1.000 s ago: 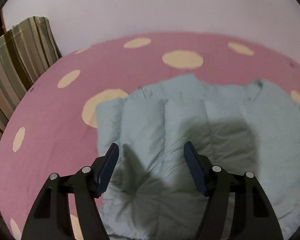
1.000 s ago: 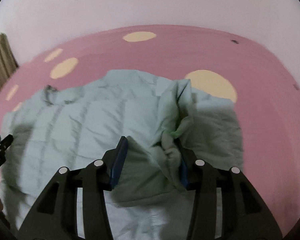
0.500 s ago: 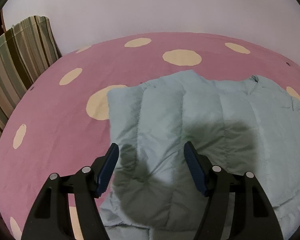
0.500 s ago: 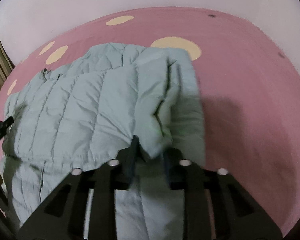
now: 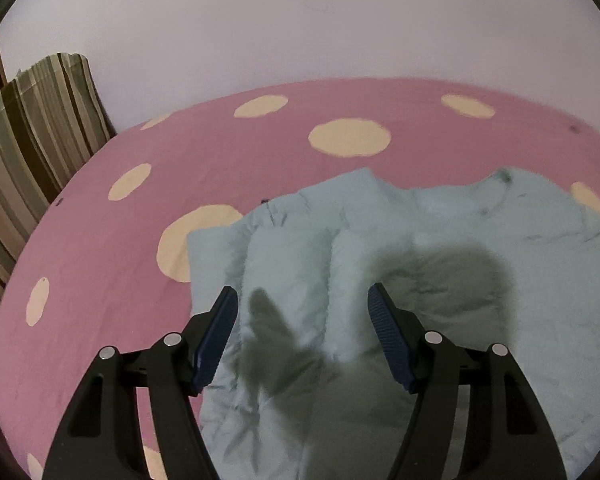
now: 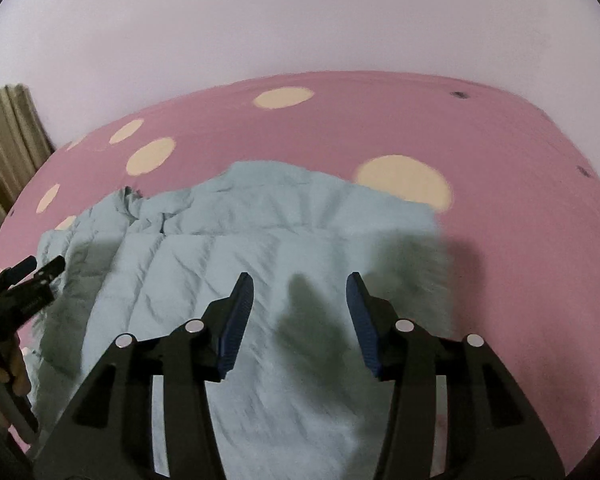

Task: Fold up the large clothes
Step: 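Grasp the jacket hem with the left gripper while the right gripper grasps it too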

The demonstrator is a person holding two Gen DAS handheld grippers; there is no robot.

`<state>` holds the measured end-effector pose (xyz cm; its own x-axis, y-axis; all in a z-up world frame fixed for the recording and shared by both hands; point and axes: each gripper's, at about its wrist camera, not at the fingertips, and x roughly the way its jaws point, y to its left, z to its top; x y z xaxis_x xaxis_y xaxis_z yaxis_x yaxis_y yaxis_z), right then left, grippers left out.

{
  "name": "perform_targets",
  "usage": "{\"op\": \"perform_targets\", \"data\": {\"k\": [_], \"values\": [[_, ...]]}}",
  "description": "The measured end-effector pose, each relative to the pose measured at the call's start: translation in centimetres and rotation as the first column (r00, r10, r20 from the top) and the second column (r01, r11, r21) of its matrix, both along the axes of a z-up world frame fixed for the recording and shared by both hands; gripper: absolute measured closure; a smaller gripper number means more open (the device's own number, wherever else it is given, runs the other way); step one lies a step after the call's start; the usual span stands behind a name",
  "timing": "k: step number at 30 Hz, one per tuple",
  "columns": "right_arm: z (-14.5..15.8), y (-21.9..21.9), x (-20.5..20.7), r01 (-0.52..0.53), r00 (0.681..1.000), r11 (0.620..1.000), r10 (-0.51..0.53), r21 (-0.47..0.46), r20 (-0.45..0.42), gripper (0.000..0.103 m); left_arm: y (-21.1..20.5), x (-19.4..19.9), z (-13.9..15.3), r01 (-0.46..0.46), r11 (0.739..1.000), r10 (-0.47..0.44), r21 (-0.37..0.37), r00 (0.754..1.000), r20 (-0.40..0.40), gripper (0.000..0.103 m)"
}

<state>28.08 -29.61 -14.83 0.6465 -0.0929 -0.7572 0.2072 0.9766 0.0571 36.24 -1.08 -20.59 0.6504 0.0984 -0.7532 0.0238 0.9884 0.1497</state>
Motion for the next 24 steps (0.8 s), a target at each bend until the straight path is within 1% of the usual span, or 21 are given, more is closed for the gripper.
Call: {"op": "perform_targets", "data": {"k": [1, 3, 5, 6, 7, 10, 13, 14, 15, 17, 18, 19, 20, 21, 22, 23, 24], "values": [[-1.2, 0.2, 1.5, -0.010, 1.000, 1.000, 0.010, 0.001, -0.018, 0.054, 0.0, 0.5, -0.6, -0.008, 1.000, 0.008, -0.001, 1.000, -0.011, 0.036], [-2.7, 0.4, 2.9, -0.006, 0.998, 1.000, 0.005, -0.011, -0.057, 0.054, -0.1, 0.7, -1.3, -0.013, 1.000, 0.013, 0.003, 0.999, -0.047, 0.036], [-5.0, 0.2, 4.1, 0.000, 0.993, 1.000, -0.002, -0.017, -0.120, 0.054, -0.3, 1.1, -2.0, -0.008, 1.000, 0.010, 0.028, 0.997, -0.081, 0.036], [-5.8, 0.1, 4.4, -0.003, 0.991, 1.000, 0.002, -0.008, -0.136, 0.054, -0.4, 1.4, -2.7, -0.004, 0.999, 0.008, 0.041, 0.995, -0.098, 0.036], [-6.2, 0.2, 4.5, -0.004, 0.991, 1.000, 0.003, -0.010, -0.132, 0.054, -0.5, 1.4, -3.4, -0.003, 0.999, 0.008, 0.040, 0.994, -0.108, 0.036], [-6.2, 0.6, 4.5, -0.012, 0.993, 0.999, 0.008, -0.038, -0.117, 0.054, -0.5, 1.4, -3.7, -0.018, 0.999, 0.021, 0.032, 0.994, -0.106, 0.036], [-5.0, 0.7, 4.2, -0.002, 0.995, 0.999, -0.001, -0.034, -0.099, 0.054, 0.0, 0.8, -2.7, -0.047, 0.999, 0.047, 0.004, 0.995, -0.088, 0.036], [-4.5, 0.9, 3.8, 0.001, 0.996, 0.999, -0.004, -0.039, -0.090, 0.054, 0.2, 0.2, -2.2, -0.056, 0.998, 0.055, -0.013, 0.996, -0.077, 0.036], [-3.7, 1.3, 3.1, -0.001, 0.997, 0.999, -0.001, -0.038, -0.072, 0.054, 0.2, -0.6, -1.5, -0.057, 0.997, 0.055, -0.043, 0.997, -0.061, 0.036], [-3.2, 2.0, 2.2, -0.014, 0.999, 1.000, 0.013, -0.027, -0.050, 0.054, 0.1, -1.9, -0.5, -0.044, 0.994, 0.041, -0.104, 0.999, -0.030, 0.036], [-3.0, 2.8, 1.7, -0.030, 0.999, 0.999, 0.029, -0.022, -0.043, 0.053, -0.4, -2.8, 0.0, -0.023, 0.989, 0.021, -0.147, 1.000, -0.010, 0.036], [-3.0, 3.4, 1.4, -0.042, 0.998, 0.999, 0.041, -0.022, -0.043, 0.053, -0.9, -3.3, 0.2, -0.001, 0.986, 0.001, -0.169, 1.000, 0.000, 0.036], [-3.2, 3.9, 1.2, -0.056, 0.997, 0.998, 0.055, -0.024, -0.045, 0.053, -1.8, -3.7, 0.1, 0.023, 0.985, -0.023, -0.174, 1.000, 0.003, 0.036], [-3.5, 4.5, 1.2, -0.070, 0.996, 0.997, 0.068, -0.032, -0.054, 0.052, -2.6, -4.0, -0.2, 0.040, 0.986, -0.041, -0.163, 0.999, -0.002, 0.036], [-4.4, 5.2, 1.3, -0.079, 0.994, 0.995, 0.074, -0.059, -0.082, 0.052, -3.5, -3.9, -0.8, 0.061, 0.988, -0.065, -0.139, 0.998, -0.020, 0.036], [-5.1, 5.5, 1.5, -0.079, 0.992, 0.994, 0.072, -0.072, -0.105, 0.052, -4.2, -3.7, -1.5, 0.073, 0.991, -0.079, -0.110, 0.996, -0.049, 0.036], [-5.9, 5.6, 1.8, -0.079, 0.990, 0.994, 0.070, -0.074, -0.125, 0.052, -5.0, -3.3, -3.0, 0.086, 0.994, -0.092, -0.061, 0.991, -0.096, 0.036]]}}
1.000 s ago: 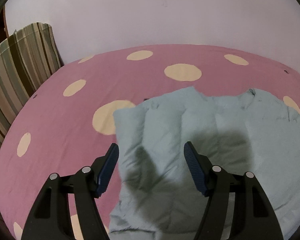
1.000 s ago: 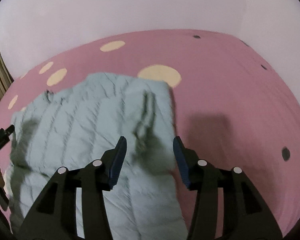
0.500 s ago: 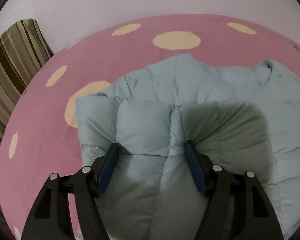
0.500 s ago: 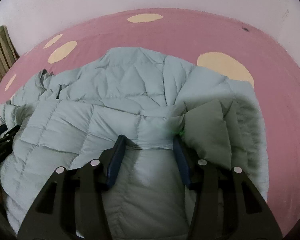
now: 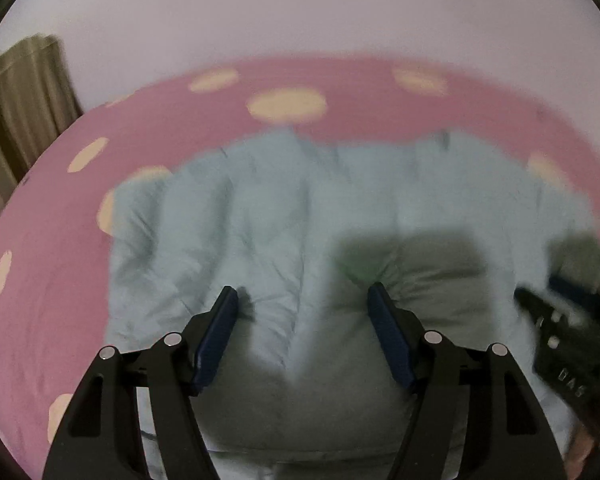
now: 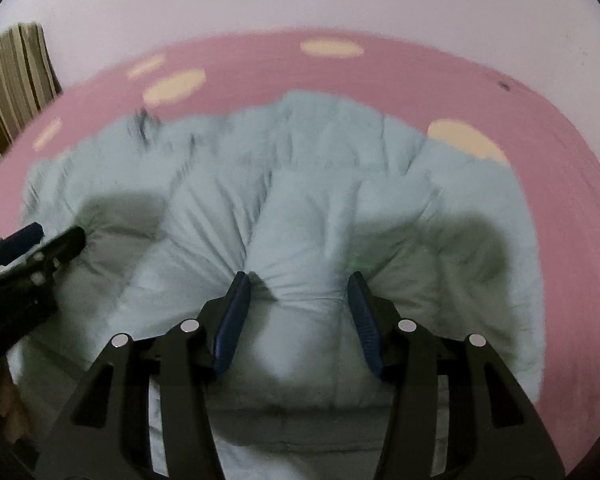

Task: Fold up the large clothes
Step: 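Grasp the jacket hem with the left gripper while the right gripper grasps it too, then lift the hem with both grippers and fold it toward the collar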

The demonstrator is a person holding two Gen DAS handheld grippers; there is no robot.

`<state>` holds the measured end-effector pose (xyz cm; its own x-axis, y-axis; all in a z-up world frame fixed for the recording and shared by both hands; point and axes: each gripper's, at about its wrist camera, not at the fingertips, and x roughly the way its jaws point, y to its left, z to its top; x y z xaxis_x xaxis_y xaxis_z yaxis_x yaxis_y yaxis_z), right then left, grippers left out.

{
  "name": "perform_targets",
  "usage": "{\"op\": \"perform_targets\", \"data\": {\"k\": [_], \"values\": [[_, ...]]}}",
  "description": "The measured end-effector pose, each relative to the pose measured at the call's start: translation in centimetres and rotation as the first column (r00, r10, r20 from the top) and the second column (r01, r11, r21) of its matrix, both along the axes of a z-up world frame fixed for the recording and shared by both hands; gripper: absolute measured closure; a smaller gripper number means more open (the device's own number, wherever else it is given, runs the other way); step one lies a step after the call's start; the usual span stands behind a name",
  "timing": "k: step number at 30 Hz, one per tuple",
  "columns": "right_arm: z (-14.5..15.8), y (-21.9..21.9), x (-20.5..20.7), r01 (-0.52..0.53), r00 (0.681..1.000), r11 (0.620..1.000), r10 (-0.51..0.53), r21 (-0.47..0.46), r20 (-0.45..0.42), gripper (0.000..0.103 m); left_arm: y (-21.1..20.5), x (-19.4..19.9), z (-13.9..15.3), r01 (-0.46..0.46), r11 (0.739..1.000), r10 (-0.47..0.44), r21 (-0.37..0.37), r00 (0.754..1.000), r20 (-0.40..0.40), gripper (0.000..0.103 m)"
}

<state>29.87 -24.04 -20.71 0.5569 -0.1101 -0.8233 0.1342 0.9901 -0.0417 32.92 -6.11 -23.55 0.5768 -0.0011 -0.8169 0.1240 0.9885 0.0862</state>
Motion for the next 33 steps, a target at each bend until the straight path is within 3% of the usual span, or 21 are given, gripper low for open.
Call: {"op": "perform_targets", "data": {"k": [2, 7, 10, 13, 16, 21, 26, 33], "values": [[-1.0, -0.3, 0.3, 0.002, 1.000, 1.000, -0.001, 0.014, -0.013, 0.052, -0.3, 0.3, -1.3, -0.005, 1.000, 0.005, 0.023, 1.000, -0.010, 0.034], [2.3, -1.8, -2.0, 0.020, 0.999, 0.999, -0.022, 0.031, 0.045, 0.053, 1.1, -1.6, 1.9, -0.031, 0.999, 0.032, -0.009, 0.998, 0.060, 0.035], [3.2, -4.5, -4.0, 0.083, 0.994, 0.997, -0.083, 0.004, 0.069, 0.053, 2.6, -2.8, 2.5, -0.069, 0.997, 0.066, 0.023, 0.992, 0.109, 0.035], [1.7, -7.1, -4.7, 0.139, 0.990, 0.990, -0.139, 0.002, 0.030, 0.053, 4.4, -2.3, 0.6, -0.117, 0.993, 0.116, 0.031, 0.992, 0.048, 0.035], [-0.4, -8.0, -4.4, 0.132, 0.991, 0.990, -0.132, 0.047, -0.008, 0.052, 4.8, -1.1, -1.2, -0.114, 0.993, 0.114, 0.001, 0.993, -0.030, 0.033], [1.2, -7.3, -5.1, 0.136, 0.990, 0.990, -0.136, 0.028, 0.019, 0.052, 4.4, -1.6, 0.5, -0.111, 0.993, 0.111, 0.037, 0.994, -0.007, 0.034], [3.9, -7.3, -10.0, 0.127, 0.990, 0.992, -0.128, 0.029, 0.065, 0.046, 7.3, -6.3, 3.3, -0.120, 0.993, 0.120, -0.002, 0.992, 0.029, 0.034], [4.9, -7.8, -19.4, 0.136, 0.988, 0.990, -0.138, 0.043, 0.065, 0.036, 13.5, -15.2, 3.8, -0.158, 0.986, 0.159, -0.056, 0.987, 0.014, 0.032]]}}
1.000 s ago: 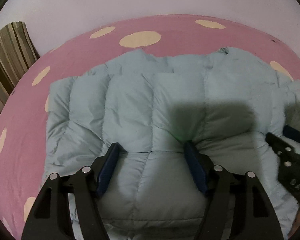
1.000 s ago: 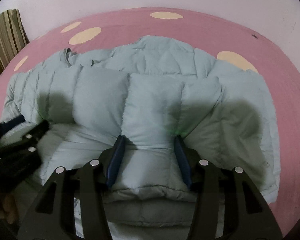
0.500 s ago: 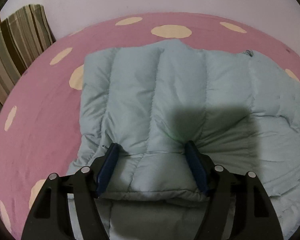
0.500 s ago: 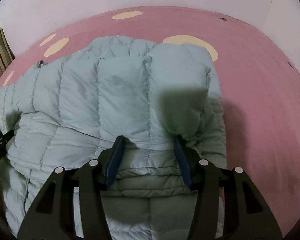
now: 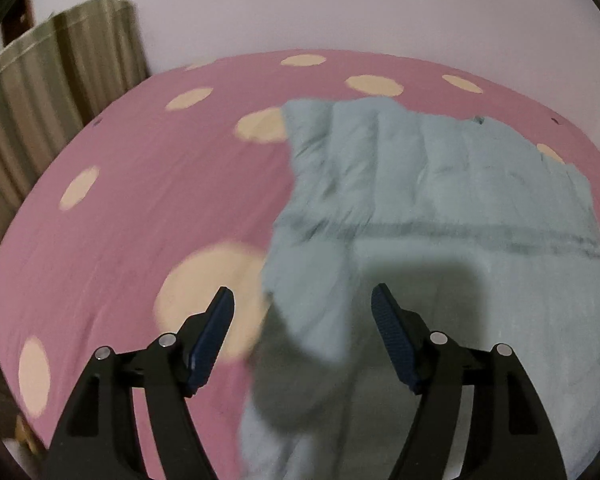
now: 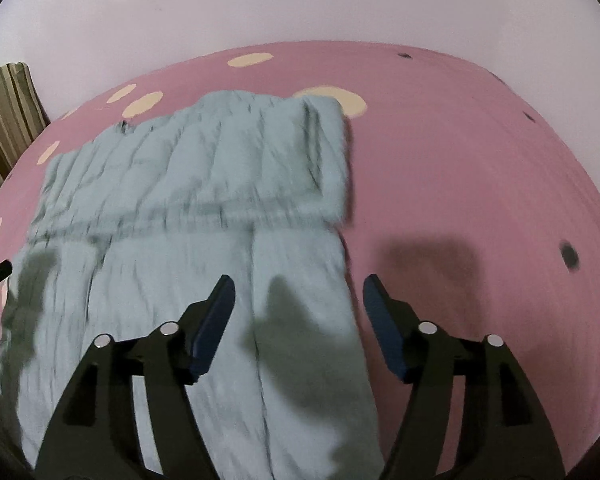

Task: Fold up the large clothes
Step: 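Lift the hem with both grippers and fold it toward the collar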

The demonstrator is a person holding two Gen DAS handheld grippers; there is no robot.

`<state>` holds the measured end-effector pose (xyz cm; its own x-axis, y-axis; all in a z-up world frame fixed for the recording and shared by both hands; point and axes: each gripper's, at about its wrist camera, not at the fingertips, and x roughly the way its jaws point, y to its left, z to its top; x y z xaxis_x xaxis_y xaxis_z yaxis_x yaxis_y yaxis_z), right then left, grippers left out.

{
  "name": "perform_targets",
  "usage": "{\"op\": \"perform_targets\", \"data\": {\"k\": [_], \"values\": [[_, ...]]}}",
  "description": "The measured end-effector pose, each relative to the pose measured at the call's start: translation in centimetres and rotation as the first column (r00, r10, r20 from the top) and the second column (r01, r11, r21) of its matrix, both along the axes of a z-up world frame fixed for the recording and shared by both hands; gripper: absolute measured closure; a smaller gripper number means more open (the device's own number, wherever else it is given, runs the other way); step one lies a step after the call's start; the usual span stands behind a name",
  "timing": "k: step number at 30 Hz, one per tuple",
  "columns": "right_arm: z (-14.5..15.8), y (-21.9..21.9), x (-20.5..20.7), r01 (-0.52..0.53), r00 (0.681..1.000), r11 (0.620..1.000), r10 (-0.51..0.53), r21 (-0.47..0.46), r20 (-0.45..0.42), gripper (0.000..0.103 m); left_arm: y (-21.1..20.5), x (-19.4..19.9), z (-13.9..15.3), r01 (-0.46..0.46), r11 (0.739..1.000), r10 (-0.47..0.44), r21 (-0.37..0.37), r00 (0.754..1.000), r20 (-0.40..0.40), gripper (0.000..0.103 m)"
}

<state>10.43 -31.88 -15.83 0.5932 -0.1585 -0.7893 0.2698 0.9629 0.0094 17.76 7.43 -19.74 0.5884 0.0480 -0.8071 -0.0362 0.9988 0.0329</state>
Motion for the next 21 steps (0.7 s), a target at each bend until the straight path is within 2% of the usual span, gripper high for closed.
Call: {"op": "perform_targets", "data": {"k": [3, 8, 12, 15, 17, 21], "values": [[-0.6, 0.0, -4.3, 0.004, 1.000, 1.000, -0.003, 0.017, -0.022, 0.035, 2.0, -3.8, -0.6, -0.029, 0.999, 0.029, -0.020, 0.999, -0.021, 0.032], [-1.5, 0.4, -8.7, 0.011, 0.999, 1.000, -0.010, 0.028, -0.043, 0.029, 4.3, -9.0, -2.2, -0.060, 0.995, 0.055, -0.079, 0.996, -0.070, 0.029], [-2.3, 0.6, -11.4, 0.015, 0.998, 0.999, -0.012, 0.046, -0.058, 0.028, 4.6, -11.5, -3.2, -0.047, 0.990, 0.035, -0.131, 0.995, -0.096, 0.028], [-3.1, 0.5, -12.7, 0.021, 0.997, 0.996, -0.014, 0.092, -0.077, 0.028, 4.6, -12.9, -3.8, -0.030, 0.985, 0.010, -0.169, 0.993, -0.120, 0.028], [-3.6, 0.7, -13.2, 0.021, 0.996, 0.993, -0.010, 0.118, -0.091, 0.028, 4.5, -13.4, -4.0, -0.023, 0.984, 0.002, -0.176, 0.993, -0.120, 0.028], [-4.3, 1.2, -14.0, 0.019, 0.995, 0.994, -0.008, 0.109, -0.099, 0.028, 4.6, -13.9, -4.2, -0.020, 0.982, -0.003, -0.186, 0.993, -0.122, 0.028]]}}
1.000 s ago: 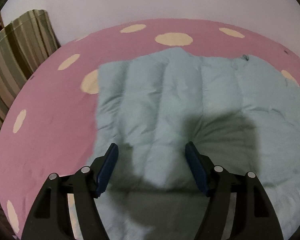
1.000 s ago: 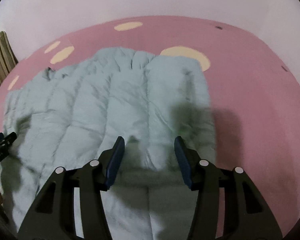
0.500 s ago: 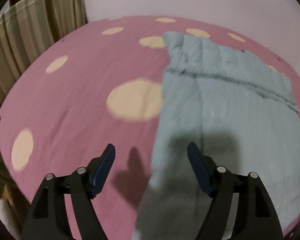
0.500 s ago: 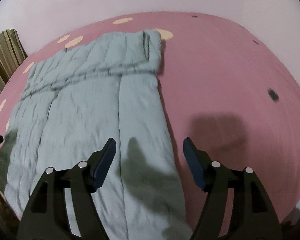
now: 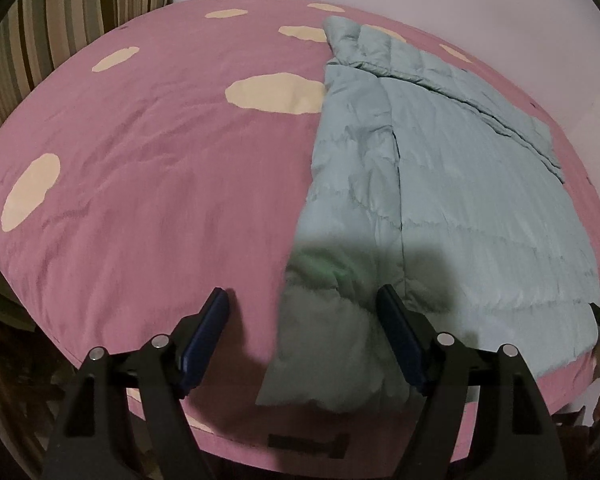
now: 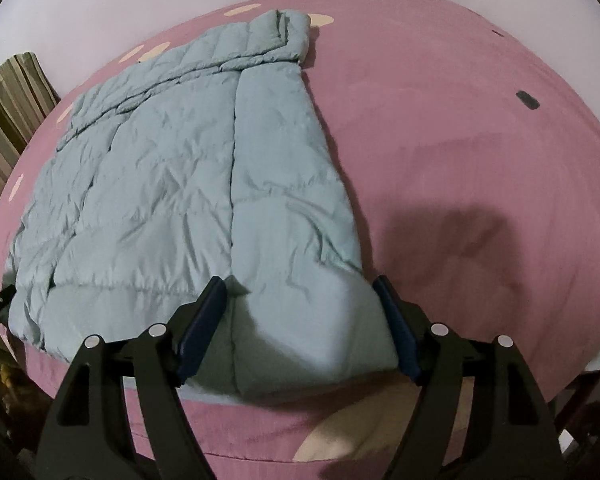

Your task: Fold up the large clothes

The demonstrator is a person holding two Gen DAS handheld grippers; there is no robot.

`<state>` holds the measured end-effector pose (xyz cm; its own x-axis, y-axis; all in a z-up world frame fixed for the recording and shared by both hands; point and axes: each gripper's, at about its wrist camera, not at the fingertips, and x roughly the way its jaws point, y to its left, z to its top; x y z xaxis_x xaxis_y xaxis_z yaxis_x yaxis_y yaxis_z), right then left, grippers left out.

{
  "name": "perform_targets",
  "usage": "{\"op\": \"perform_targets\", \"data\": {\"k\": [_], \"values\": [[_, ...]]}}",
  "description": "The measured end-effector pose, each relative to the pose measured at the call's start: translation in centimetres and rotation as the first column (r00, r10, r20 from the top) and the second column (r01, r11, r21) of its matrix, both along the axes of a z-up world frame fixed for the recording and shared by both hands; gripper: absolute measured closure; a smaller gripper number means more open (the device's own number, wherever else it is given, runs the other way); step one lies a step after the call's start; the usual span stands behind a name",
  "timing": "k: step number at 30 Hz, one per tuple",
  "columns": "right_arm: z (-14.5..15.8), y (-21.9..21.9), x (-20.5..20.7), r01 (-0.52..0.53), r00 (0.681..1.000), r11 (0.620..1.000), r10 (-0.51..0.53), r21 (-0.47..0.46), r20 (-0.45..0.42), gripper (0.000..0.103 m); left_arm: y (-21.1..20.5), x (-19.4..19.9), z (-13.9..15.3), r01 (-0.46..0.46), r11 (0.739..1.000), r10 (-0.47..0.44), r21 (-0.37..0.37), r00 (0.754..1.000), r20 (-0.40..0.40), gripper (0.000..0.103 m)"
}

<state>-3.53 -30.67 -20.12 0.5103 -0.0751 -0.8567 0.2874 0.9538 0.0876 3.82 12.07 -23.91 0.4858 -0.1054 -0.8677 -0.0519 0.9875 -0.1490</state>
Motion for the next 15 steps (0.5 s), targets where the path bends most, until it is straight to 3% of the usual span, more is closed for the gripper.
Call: {"op": "perform_targets", "data": {"k": [2, 4, 10, 12, 15], "values": [[0.0, 0.2, -0.2, -0.001, 1.000, 1.000, 0.001, -0.006, 0.003, 0.030, 0.0, -0.1, 0.0, 0.005, 1.000, -0.005, -0.001, 1.000, 0.003, 0.030], [-0.1, 0.4, -0.3, -0.004, 1.000, 1.000, 0.004, -0.005, 0.004, 0.039, -0.1, -0.3, -0.1, 0.012, 1.000, -0.012, -0.004, 1.000, 0.003, 0.037], [0.2, 1.0, -1.0, -0.027, 1.000, 1.000, 0.027, 0.010, 0.010, 0.071, -0.6, -1.0, 0.1, 0.056, 0.998, -0.056, -0.033, 0.998, 0.000, 0.067], [0.3, 1.1, -1.2, -0.042, 0.999, 0.998, 0.041, 0.038, 0.018, 0.087, -0.7, -1.2, 0.2, 0.061, 0.998, -0.061, -0.035, 0.998, 0.006, 0.082], [0.5, 1.5, -1.5, -0.050, 0.998, 0.997, 0.049, 0.059, 0.028, 0.095, -0.5, -1.6, 0.5, 0.038, 0.997, -0.036, -0.068, 0.999, 0.024, 0.095]]}}
